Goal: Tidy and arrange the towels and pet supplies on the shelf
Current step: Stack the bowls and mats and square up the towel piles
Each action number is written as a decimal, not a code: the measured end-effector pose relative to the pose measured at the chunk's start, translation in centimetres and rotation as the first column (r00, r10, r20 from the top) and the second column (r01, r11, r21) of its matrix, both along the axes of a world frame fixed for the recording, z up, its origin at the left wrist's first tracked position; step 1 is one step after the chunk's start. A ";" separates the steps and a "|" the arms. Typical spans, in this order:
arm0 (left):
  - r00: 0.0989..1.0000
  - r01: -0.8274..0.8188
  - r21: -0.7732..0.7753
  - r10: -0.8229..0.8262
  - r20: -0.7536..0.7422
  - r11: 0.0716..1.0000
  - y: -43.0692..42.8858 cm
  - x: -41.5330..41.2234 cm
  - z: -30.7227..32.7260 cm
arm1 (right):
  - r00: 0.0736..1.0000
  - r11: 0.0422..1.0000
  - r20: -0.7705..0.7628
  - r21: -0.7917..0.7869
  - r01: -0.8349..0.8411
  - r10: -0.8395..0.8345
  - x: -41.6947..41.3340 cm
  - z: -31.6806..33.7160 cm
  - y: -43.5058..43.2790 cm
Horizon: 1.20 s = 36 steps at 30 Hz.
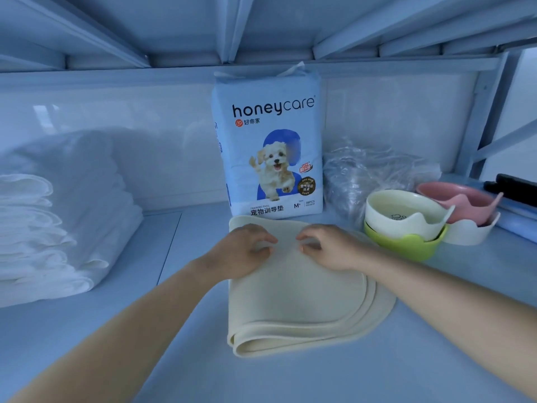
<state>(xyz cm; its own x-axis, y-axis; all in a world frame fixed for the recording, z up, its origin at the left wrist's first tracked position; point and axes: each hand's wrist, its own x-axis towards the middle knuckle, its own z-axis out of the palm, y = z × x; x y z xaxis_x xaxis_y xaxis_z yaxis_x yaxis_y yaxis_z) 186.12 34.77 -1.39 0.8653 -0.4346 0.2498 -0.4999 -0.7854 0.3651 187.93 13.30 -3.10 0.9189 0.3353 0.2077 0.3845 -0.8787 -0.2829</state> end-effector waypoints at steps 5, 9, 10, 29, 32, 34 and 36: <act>0.999 -0.013 0.021 0.013 0.032 1.000 0.3 -2.5 -1.1 | 0.994 0.997 -0.073 -0.003 -0.083 0.083 -2.6 0.2 0.2; 0.999 0.014 0.050 -0.016 0.036 0.999 0.4 -4.6 -0.8 | 0.976 0.977 -0.071 0.066 -0.202 0.206 -5.3 0.2 -0.2; 0.999 0.037 0.068 -0.040 0.031 0.997 0.5 -5.4 -0.8 | 0.969 0.970 -0.071 0.069 -0.232 0.237 -6.0 -0.1 -0.3; 0.992 -0.069 0.082 0.077 -0.102 0.994 -0.3 -13.5 -1.1 | 0.930 0.937 -0.133 -0.018 -0.348 0.343 -11.4 1.0 -1.4; 0.996 -0.064 0.070 0.068 -0.064 0.996 -0.2 -13.4 -1.0 | 0.932 0.942 -0.150 -0.017 -0.335 0.329 -11.7 1.3 -1.3; 0.997 -0.077 0.065 0.077 0.000 0.995 -0.5 -13.3 -1.2 | 0.936 0.945 -0.147 -0.030 -0.327 0.319 -11.8 1.3 -1.4; 0.994 -0.097 0.079 0.093 0.056 0.992 -0.9 -13.2 -1.5 | 0.941 0.945 -0.120 -0.046 -0.324 0.317 -11.8 1.4 -1.5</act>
<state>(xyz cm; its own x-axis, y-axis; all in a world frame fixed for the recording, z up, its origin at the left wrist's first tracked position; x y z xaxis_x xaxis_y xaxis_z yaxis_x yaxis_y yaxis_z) 172.89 33.89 -2.84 0.8901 -0.3722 0.2629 -0.4386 -0.8562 0.2729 176.09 11.84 -1.68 0.7764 0.6251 0.0801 0.6187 -0.7317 -0.2860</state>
